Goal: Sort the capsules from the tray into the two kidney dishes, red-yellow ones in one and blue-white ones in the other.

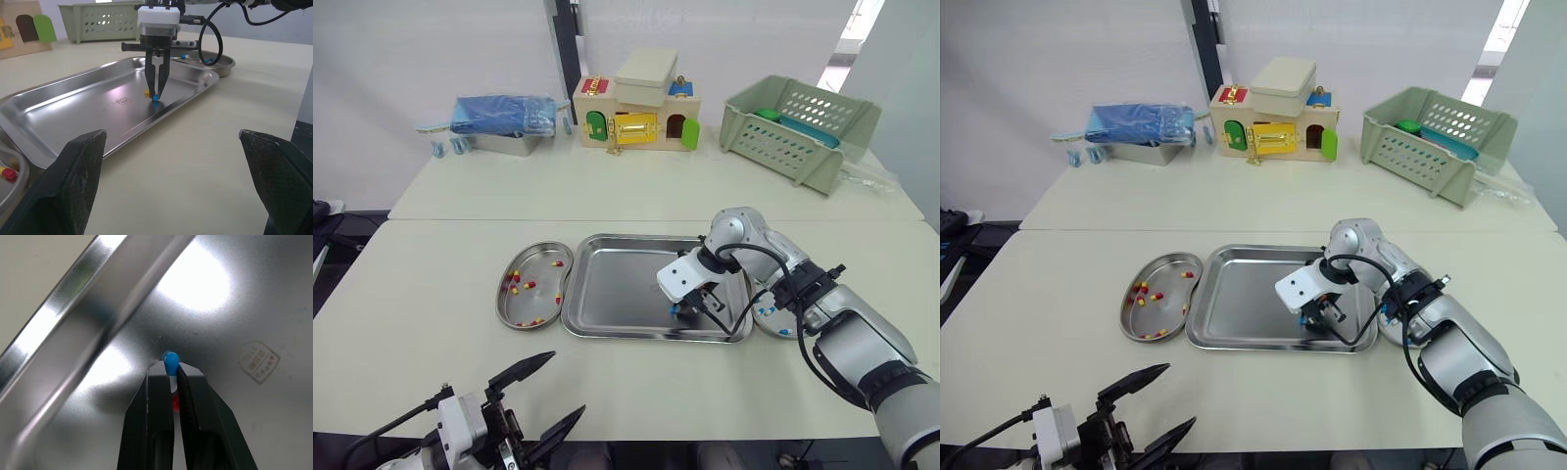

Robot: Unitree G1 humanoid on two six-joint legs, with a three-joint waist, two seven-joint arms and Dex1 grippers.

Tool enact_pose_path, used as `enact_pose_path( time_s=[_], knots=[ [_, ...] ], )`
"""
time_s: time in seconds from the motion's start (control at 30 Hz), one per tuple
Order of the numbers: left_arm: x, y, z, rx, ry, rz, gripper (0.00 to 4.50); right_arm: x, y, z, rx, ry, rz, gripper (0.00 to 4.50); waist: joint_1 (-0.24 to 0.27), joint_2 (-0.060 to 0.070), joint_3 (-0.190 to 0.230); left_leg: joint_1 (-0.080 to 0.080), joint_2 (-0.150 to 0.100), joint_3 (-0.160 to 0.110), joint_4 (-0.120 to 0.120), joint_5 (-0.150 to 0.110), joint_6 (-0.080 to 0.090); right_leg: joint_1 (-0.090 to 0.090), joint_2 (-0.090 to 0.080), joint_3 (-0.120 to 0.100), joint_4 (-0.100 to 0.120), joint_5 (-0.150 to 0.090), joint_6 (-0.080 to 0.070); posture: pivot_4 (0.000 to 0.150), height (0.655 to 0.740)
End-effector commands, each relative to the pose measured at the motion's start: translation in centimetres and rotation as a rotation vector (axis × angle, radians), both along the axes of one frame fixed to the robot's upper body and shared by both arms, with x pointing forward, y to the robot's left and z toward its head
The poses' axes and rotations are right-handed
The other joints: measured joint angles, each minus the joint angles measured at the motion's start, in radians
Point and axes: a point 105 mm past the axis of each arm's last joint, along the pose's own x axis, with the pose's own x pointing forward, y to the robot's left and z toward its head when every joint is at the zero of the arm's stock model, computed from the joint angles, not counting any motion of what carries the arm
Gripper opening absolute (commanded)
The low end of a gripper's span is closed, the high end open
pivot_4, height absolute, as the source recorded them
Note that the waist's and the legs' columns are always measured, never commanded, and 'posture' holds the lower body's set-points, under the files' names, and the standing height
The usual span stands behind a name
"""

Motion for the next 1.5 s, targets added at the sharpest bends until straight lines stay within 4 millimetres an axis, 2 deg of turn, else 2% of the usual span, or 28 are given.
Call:
enact_pose_path(
  time_s=[0.03,0.2,0.37,0.5,0.63,0.8,0.93,1.03,1.27,1.3,1.5],
  knots=[
    [-0.2,-0.5,0.6,0.006,-0.024,-0.020,4.50,-0.3,0.3,0.3,-0.010,-0.006,0.026,0.04,0.000,0.000,0.000,0.000,0.000,0.000,0.000,0.000,0.000,0.000,0.000,0.000,0.000,0.000,0.000,0.150,0.7400],
    [-0.1,-0.5,0.7,0.006,-0.029,-0.022,4.50,-0.6,0.5,1.0,0.032,0.012,0.028,0.04,0.000,0.000,0.000,0.000,0.000,0.000,0.000,0.000,0.000,0.000,0.000,0.000,0.000,0.000,0.000,0.150,0.7400],
    [-0.3,-0.9,1.2,0.007,-0.036,-0.063,4.50,-1.9,0.3,4.4,0.239,0.089,-0.036,0.04,0.003,0.001,0.001,-0.001,0.000,0.000,0.000,0.000,0.000,0.000,0.000,0.000,0.000,0.000,0.000,0.150,0.7400],
    [-0.4,-1.8,1.8,0.012,-0.031,-0.149,4.50,-3.7,-2.7,6.4,0.369,0.167,-0.170,0.04,0.020,0.001,0.001,-0.002,-0.001,-0.001,0.000,0.000,0.000,0.000,-0.001,-0.001,-0.001,0.000,0.000,0.150,0.7400],
    [0.0,-2.5,2.0,0.032,-0.039,-0.239,4.50,-4.4,-7.1,7.2,0.429,0.138,-0.380,0.04,0.029,0.002,0.001,-0.003,-0.001,0.000,0.000,0.000,0.000,0.000,-0.001,-0.001,-0.002,0.000,0.000,0.150,0.7400],
    [0.7,-3.0,2.2,0.030,-0.044,-0.334,4.50,-5.3,-12.3,7.5,0.484,0.090,-0.646,0.04,0.023,0.002,0.001,-0.003,-0.001,0.001,0.000,0.000,0.000,0.000,-0.001,-0.001,-0.002,0.000,0.000,0.150,0.7400],
    [1.1,-3.1,2.0,0.037,-0.049,-0.392,4.50,-5.4,-15.8,6.8,0.491,0.047,-0.830,0.04,0.019,0.002,0.001,-0.003,0.000,0.002,0.000,0.000,0.000,0.000,-0.001,0.000,-0.001,0.000,0.000,0.150,0.7400],
    [1.5,-3.1,1.8,0.034,-0.052,-0.407,4.50,-5.3,-17.4,5.8,0.476,0.022,-0.921,0.04,0.017,0.002,0.001,-0.003,0.000,0.002,0.000,0.000,0.000,0.000,0.000,0.000,-0.001,0.000,0.000,0.150,0.7400],
    [1.8,-3.0,1.7,0.028,-0.060,-0.408,4.50,-4.9,-18.7,4.4,0.469,0.010,-0.994,0.04,0.018,0.002,0.001,-0.003,0.000,0.002,0.000,0.000,0.000,0.000,0.000,0.000,-0.001,0.000,0.000,0.150,0.7400],
    [1.8,-3.0,1.7,0.028,-0.060,-0.405,4.50,-4.9,-18.8,4.3,0.470,0.012,-0.999,0.65,0.018,0.002,0.001,-0.003,0.000,0.002,0.000,0.000,0.000,0.000,0.000,0.000,-0.001,0.000,0.000,0.150,0.7400],
    [2.2,-2.6,1.7,0.027,-0.064,-0.353,4.50,-4.8,-19.3,4.0,0.462,0.009,-1.010,2.14,0.019,0.002,0.001,-0.003,-0.001,0.002,0.000,0.000,0.000,0.001,-0.001,0.000,-0.001,0.000,0.000,0.150,0.7400]
  ],
)
